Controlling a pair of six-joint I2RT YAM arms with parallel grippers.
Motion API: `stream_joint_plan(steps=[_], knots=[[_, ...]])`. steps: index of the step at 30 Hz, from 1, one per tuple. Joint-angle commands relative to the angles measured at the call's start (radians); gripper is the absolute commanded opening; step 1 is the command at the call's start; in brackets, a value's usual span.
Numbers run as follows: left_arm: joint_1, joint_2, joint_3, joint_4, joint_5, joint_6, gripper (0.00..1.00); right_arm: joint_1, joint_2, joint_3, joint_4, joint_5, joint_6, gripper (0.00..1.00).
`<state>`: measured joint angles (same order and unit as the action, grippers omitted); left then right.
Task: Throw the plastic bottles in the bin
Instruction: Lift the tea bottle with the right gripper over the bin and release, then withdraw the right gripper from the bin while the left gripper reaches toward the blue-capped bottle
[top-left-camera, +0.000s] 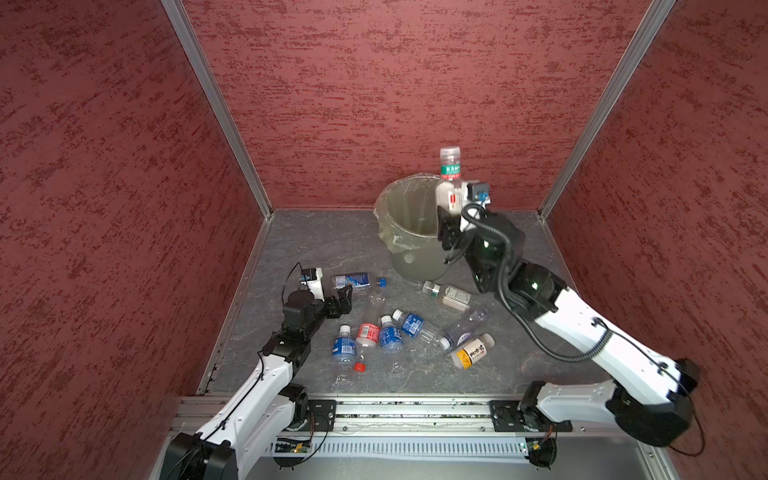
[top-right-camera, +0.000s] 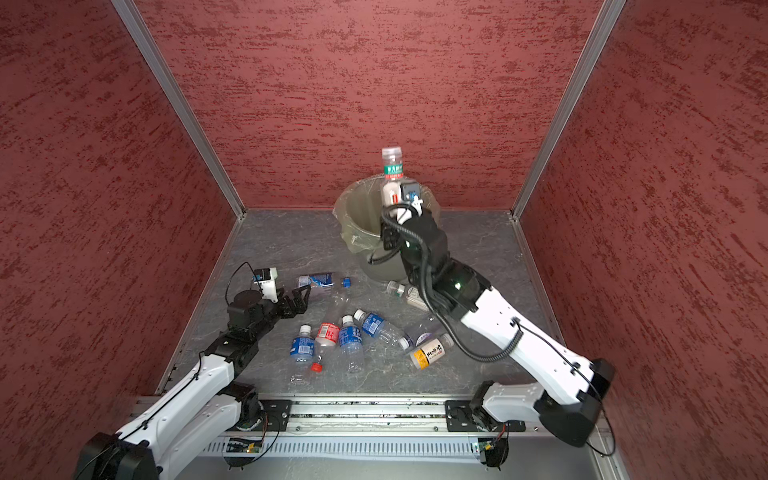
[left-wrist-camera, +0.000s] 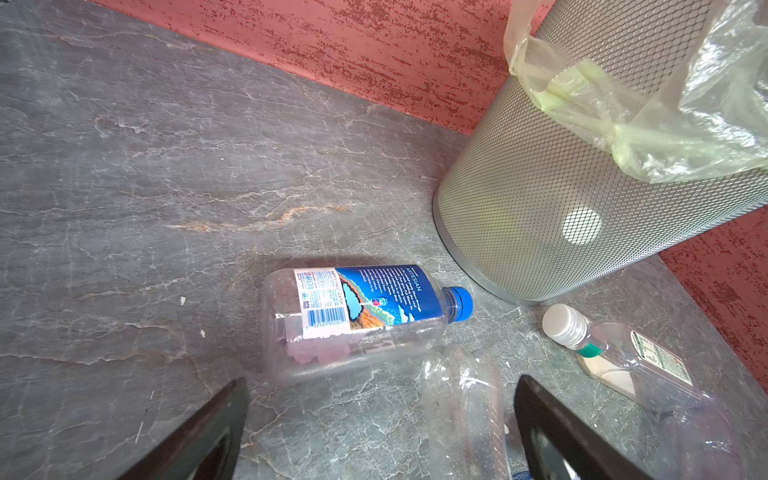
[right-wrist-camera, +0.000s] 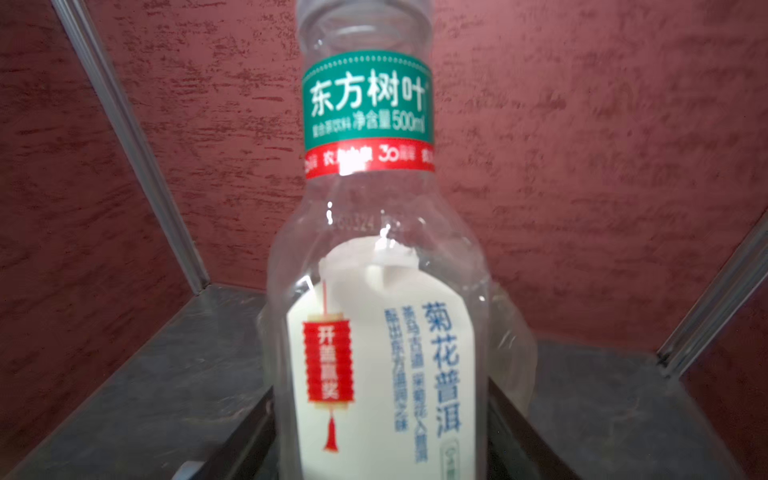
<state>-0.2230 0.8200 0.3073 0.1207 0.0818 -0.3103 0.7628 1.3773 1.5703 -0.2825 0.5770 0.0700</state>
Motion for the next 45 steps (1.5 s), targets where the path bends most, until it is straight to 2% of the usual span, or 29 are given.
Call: stream_joint_plan(steps=[1, 4, 7, 16, 26, 41, 45], knots=[[0.01, -0.016, 0.004, -0.002, 0.016, -0.004, 0.99, -0.099, 0.18, 0.197, -0.091, -0.146, -0.005, 0.84], [0.011, -0.025, 0.002, -0.01, 0.019, -0.007, 0.99, -0.135, 0.277, 0.289, -0.133, -0.155, -0.008, 0.94], [0.013, -0.031, 0.001, -0.012, 0.018, -0.008, 0.99, -0.158, 0.269, 0.264, -0.107, -0.15, -0.009, 0.97], [0.013, -0.026, 0.003, -0.007, 0.009, -0.018, 0.99, -0.175, 0.139, 0.18, -0.101, -0.183, 0.013, 0.97], [0.004, -0.023, 0.015, -0.015, 0.019, -0.057, 1.0, -0.175, 0.016, 0.05, -0.091, -0.166, 0.014, 0.96], [-0.027, -0.039, 0.022, -0.039, 0.009, -0.01, 0.99, -0.176, -0.151, -0.169, -0.077, -0.201, 0.083, 0.96], [-0.05, -0.033, 0.061, -0.087, -0.046, -0.002, 1.0, -0.176, -0.209, -0.254, -0.069, -0.194, 0.098, 0.96]])
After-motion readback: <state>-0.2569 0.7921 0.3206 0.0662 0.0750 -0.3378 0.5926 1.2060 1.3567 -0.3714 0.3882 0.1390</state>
